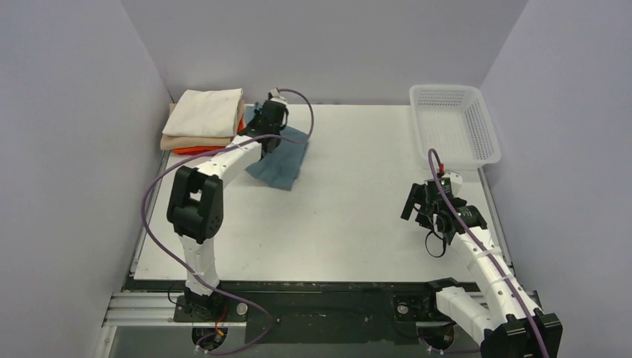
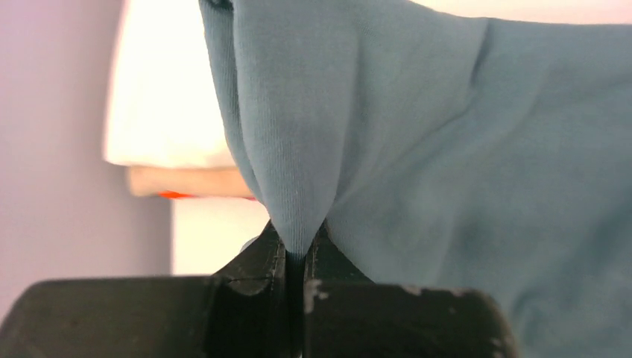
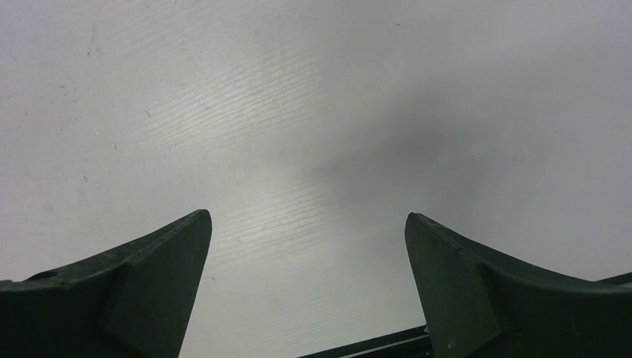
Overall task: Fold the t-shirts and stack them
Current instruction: Put the neatly folded tshirt into the corner of the board with the left arm
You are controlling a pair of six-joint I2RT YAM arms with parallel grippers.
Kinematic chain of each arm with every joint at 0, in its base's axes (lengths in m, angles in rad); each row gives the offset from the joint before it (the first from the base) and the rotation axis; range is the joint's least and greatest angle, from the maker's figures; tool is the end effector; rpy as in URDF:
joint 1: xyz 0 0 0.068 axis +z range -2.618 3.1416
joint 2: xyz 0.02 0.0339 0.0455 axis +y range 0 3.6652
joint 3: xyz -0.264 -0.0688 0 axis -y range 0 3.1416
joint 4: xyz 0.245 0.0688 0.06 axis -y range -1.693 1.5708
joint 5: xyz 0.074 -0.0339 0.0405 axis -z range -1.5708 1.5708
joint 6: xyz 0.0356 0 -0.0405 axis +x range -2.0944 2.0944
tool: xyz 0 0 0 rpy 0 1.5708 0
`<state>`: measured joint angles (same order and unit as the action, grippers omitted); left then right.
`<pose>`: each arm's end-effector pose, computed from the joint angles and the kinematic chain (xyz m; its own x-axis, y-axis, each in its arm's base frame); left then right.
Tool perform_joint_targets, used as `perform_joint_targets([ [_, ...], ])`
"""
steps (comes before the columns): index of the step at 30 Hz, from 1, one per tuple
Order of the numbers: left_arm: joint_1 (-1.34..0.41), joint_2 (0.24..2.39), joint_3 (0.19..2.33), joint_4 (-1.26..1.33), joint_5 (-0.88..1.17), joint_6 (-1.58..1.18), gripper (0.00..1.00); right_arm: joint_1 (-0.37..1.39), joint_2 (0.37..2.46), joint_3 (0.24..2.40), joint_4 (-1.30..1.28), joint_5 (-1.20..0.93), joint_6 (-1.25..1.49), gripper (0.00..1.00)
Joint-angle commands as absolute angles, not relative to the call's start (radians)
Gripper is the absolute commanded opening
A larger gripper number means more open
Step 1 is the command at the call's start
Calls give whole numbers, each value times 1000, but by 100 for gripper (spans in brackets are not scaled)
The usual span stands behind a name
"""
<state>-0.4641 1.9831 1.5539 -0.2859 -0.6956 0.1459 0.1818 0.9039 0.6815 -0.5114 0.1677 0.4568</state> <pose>0.4127 -0.1810 0.2415 -0.5931 0.4217 -0.6859 -0.0029 0.8508 0.5255 0.1879 0.0285 0.2524 -0.6160 0.3289 -0.7158 0.2399 0.9438 0.2272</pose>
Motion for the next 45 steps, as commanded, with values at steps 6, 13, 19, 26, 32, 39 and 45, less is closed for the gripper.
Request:
perform_joint_targets([
  [6,-238,1955,1832,-155,-534,473,0,173,997,729,-497,191,429,98],
  [13,-182,2028,2075,-244,-505,474,0,173,1041,738,-502,217,430,97],
  [19,-152,2015,2219,-341,-409,402,0,173,1045,747,-510,249,424,97],
  [26,-111,2013,2247,-342,-380,386,0,172,1053,747,-509,253,426,97],
  [32,-72,2058,2234,-318,-317,387,0,173,1074,759,-517,256,433,97],
  [39,-15,2181,2273,-258,-282,397,0,173,1100,799,-561,290,442,97],
  [45,69,2271,2342,-220,-233,365,0,174,1117,823,-598,309,472,97],
])
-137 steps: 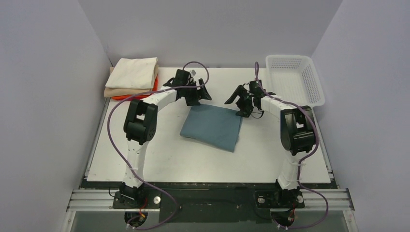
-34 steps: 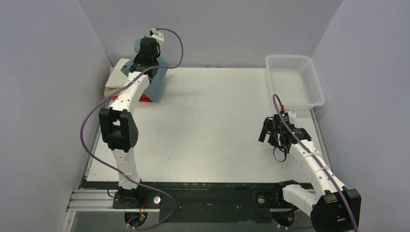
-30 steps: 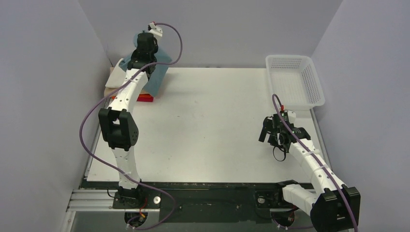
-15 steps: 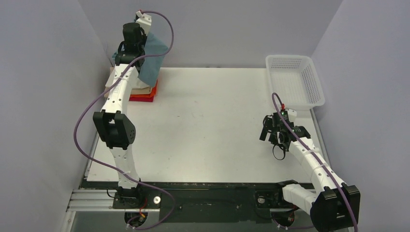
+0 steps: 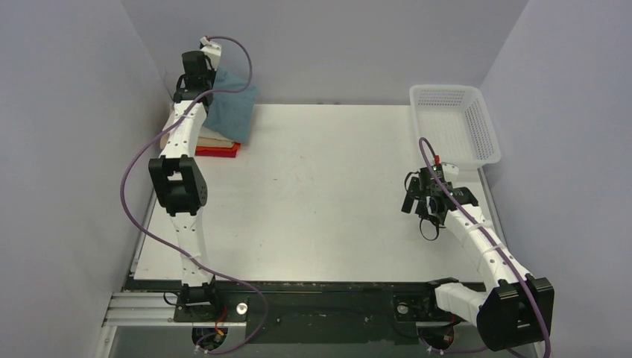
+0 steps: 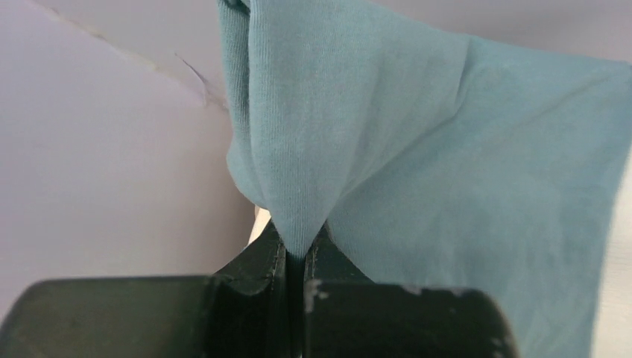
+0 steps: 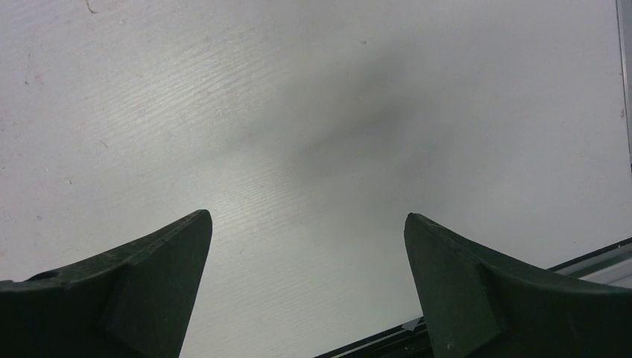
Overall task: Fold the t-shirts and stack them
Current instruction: Put the neatly folded tshirt into the corner of the board with the left arm
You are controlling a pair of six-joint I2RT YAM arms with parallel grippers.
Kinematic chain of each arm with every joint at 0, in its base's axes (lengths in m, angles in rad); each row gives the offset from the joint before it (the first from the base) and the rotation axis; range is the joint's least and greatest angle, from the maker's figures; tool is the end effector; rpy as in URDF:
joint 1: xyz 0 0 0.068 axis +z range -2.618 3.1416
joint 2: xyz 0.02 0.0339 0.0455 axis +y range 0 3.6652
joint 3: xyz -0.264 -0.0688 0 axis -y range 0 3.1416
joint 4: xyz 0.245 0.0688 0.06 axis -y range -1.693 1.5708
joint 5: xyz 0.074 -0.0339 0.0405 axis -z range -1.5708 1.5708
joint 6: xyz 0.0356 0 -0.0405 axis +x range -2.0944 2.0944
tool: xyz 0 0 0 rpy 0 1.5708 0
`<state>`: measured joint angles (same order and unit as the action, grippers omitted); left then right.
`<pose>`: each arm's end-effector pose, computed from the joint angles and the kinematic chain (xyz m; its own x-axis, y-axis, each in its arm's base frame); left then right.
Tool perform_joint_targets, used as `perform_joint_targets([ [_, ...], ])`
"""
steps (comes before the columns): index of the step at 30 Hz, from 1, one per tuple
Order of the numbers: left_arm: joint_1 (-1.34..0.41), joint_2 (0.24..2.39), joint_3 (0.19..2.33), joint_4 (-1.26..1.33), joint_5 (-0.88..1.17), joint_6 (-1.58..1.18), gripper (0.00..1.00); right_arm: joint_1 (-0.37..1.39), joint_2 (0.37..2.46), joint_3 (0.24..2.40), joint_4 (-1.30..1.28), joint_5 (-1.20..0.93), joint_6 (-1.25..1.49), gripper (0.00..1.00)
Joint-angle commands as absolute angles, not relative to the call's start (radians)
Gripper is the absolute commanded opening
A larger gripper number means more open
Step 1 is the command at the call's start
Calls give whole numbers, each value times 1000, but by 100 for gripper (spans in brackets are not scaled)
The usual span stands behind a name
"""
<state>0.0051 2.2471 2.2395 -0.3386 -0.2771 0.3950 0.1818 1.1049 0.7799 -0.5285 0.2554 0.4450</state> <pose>0.5325 0.0125 0.3408 -0.4141 0.3680 -0.8325 -0.1115 0.8872 0.4477 0.2220 0.0317 0.2463 -0.6740 0.2996 -0.6753 0.3086 0.9447 0.1111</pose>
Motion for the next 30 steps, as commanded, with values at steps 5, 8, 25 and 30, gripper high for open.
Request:
perform_joint_targets([
  [5,137,2344,2402,-210,-160,320,0,175,1137,853,-633,315,495,96],
  [8,174,2378,2428,-207,-116,279,0,184,1142,883,-662,331,504,96],
  [25,237,2326,2468,-257,-231,47,83,218,1129,948,-718,487,571,99],
  [30,224,2064,2332,-367,-301,-170,85,218,1003,879,-655,471,616,100],
])
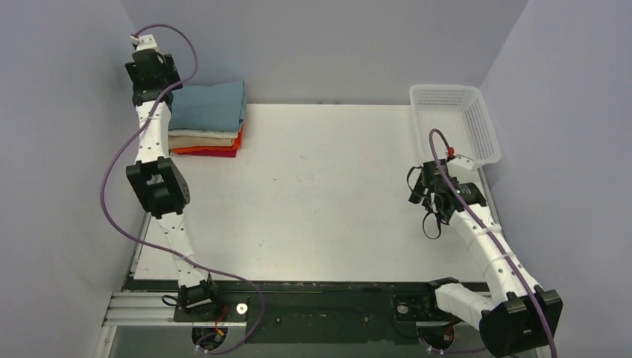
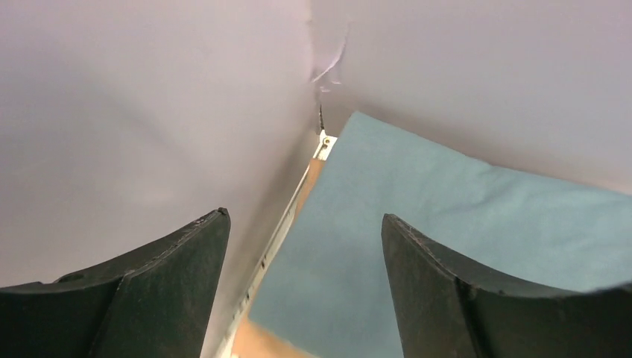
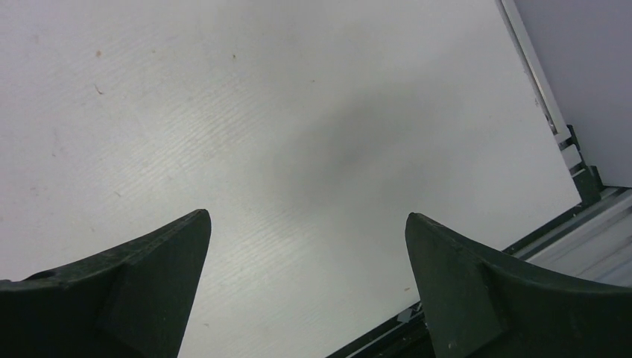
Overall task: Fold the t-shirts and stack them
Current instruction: Put the neatly folded tshirt into the corner of the board with the left arm, then reset both arms
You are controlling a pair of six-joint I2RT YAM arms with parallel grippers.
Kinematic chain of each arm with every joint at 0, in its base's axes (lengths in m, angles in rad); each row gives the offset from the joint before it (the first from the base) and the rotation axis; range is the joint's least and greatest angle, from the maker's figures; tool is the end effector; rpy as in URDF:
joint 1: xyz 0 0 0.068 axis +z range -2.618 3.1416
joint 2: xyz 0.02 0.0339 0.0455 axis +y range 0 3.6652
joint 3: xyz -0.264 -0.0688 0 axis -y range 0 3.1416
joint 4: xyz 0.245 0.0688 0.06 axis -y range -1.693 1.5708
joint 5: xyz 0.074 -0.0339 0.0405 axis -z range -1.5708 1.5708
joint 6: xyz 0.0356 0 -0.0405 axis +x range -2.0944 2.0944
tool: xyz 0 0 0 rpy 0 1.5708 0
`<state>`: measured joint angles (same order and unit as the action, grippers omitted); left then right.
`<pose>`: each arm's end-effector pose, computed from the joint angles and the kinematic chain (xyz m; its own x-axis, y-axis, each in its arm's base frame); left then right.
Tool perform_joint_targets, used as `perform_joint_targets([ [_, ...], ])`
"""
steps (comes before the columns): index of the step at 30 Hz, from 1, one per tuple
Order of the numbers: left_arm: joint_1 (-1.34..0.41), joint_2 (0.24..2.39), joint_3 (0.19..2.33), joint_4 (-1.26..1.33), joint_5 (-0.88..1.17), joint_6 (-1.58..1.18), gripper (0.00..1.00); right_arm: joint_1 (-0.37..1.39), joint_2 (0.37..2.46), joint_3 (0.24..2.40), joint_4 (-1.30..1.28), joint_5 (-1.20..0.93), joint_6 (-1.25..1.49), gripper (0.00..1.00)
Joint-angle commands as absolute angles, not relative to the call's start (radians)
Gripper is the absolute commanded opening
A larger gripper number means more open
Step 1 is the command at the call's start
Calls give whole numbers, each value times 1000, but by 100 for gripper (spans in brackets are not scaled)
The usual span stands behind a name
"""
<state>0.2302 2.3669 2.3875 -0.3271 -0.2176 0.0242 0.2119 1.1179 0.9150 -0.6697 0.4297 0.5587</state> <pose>0.5396 0.1344 0.3304 -0.3039 -0.0470 -0.9515 -0.4160 0.9051 0.0882 0.2230 0.0328 0.2788 -0.5976 0.3644 -0.7142 0.4568 0.8868 0.0702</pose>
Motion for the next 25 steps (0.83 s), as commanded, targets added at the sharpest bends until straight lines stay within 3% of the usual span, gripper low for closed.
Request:
perform_joint_targets([
  [1,216,2021,2249,-389,-299,-195,85,218,985,866,-631,453,620,100],
  [6,135,1634,1797,-408,-303,-377,87,216,870,775,-545,378,637,100],
  [10,-67,1382,1280,-353,-275,-510,88,216,785,711,-466,286,619,100],
  [14,-286,1217,1029,-341,-324,-591,90,216,713,646,-436,275,626,100],
  [18,-411,1124,847,-336,-347,-666,90,216,672,606,-441,300,645,100],
  [25,-501,1080,804,-399,-420,-734,91,216,588,557,-406,322,634,100],
])
